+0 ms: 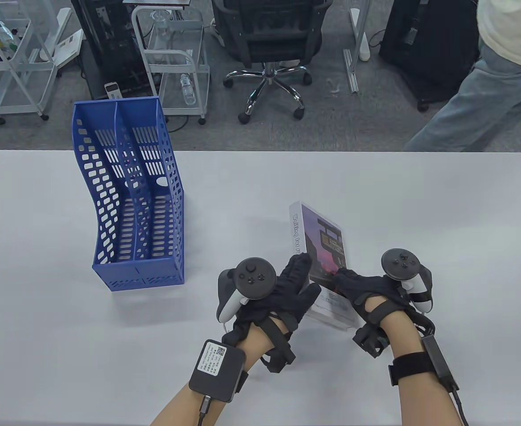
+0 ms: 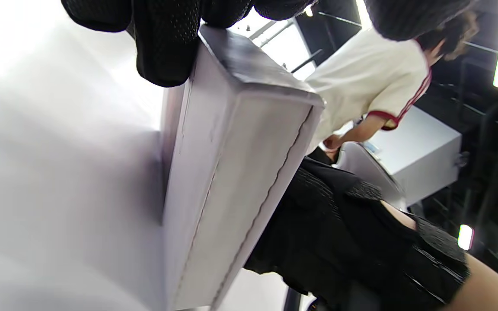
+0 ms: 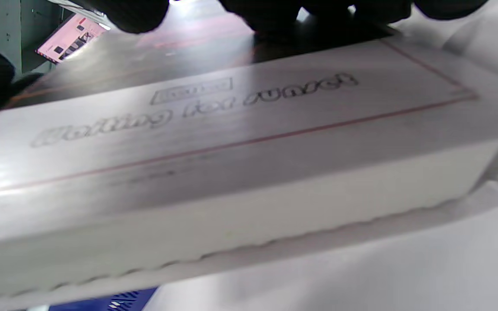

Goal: Insert the book into the document holder

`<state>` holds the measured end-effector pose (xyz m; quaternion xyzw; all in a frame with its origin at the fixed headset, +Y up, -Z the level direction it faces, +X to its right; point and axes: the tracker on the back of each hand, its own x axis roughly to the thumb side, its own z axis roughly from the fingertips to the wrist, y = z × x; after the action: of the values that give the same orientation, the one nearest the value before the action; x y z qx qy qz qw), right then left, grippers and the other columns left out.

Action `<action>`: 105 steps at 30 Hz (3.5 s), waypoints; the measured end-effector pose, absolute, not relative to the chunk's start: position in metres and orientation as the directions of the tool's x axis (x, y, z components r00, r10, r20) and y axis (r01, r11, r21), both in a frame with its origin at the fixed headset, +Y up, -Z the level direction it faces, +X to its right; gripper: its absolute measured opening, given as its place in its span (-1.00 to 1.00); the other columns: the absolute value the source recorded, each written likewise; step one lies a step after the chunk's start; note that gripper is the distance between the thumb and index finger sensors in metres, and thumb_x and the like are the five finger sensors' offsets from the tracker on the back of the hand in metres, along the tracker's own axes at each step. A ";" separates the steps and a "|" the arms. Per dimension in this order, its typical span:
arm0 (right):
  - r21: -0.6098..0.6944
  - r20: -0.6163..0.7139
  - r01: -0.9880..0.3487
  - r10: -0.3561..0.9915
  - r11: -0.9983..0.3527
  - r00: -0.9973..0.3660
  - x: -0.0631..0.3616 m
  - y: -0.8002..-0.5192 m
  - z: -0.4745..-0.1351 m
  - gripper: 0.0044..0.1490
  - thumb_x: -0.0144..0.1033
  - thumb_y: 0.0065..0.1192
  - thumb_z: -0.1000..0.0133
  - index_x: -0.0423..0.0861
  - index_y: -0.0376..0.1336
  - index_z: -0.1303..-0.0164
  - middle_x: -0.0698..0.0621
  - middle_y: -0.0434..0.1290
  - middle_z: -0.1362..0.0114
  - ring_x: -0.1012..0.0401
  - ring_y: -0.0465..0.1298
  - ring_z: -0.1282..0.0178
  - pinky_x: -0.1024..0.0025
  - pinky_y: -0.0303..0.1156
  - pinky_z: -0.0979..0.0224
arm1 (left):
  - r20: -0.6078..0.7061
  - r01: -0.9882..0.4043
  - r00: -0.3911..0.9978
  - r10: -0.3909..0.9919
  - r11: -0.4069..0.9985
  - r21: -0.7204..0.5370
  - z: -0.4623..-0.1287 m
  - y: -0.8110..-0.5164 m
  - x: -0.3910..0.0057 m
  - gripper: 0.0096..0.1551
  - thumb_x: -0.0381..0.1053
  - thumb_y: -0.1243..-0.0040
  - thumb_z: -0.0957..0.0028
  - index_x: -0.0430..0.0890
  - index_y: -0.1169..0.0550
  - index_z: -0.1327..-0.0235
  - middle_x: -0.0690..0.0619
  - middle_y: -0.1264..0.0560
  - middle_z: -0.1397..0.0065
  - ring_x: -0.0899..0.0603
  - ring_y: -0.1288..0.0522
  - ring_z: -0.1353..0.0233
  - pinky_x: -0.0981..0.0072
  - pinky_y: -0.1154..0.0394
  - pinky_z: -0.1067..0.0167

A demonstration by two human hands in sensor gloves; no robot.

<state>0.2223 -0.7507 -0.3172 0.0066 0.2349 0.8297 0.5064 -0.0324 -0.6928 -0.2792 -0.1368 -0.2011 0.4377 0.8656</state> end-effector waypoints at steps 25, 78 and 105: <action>0.406 -0.282 -0.911 0.938 -0.072 -0.200 0.230 -0.742 -0.314 0.03 0.17 0.05 -0.07 -0.45 -0.05 -0.34 -0.60 0.15 -0.39 -0.57 0.34 -0.22 -0.47 0.41 -0.12 | 0.264 -0.671 0.536 0.802 0.595 -0.443 -0.279 -0.676 0.002 -0.14 0.45 0.02 0.08 0.23 -0.16 -0.52 0.23 -0.11 -0.71 -0.32 -0.51 -0.39 -0.22 -0.27 -0.40; 0.516 -0.141 -0.855 0.978 -0.060 -0.154 0.226 -0.716 -0.312 0.10 -0.05 0.25 -0.07 -0.38 -0.30 -0.37 -0.49 -0.17 -0.52 -0.53 0.06 -0.45 -0.54 0.09 -0.30 | 0.010 -0.336 0.916 0.402 0.779 -0.529 -0.462 -0.648 0.062 -0.12 0.40 -0.12 0.08 0.17 -0.19 -0.50 0.10 -0.23 -0.61 -0.15 -0.58 -0.32 -0.03 -0.47 -0.16; 0.459 -0.077 -0.878 0.979 -0.133 -0.188 0.224 -0.706 -0.311 0.10 0.04 0.20 -0.08 -0.35 -0.28 -0.40 -0.48 -0.21 -0.53 -0.52 0.01 -0.47 -0.54 0.05 -0.31 | 0.087 -0.517 0.813 0.576 0.781 -0.350 -0.431 -0.617 0.026 -0.21 0.23 -0.31 0.08 0.11 -0.29 -0.43 0.07 -0.30 -0.53 -0.23 -0.72 -0.08 0.12 -0.64 0.01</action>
<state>0.2239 -0.7062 -0.3112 0.1221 0.2063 0.7427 0.6253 0.0256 -0.6169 -0.4309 -0.1572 -0.0949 0.2910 0.9389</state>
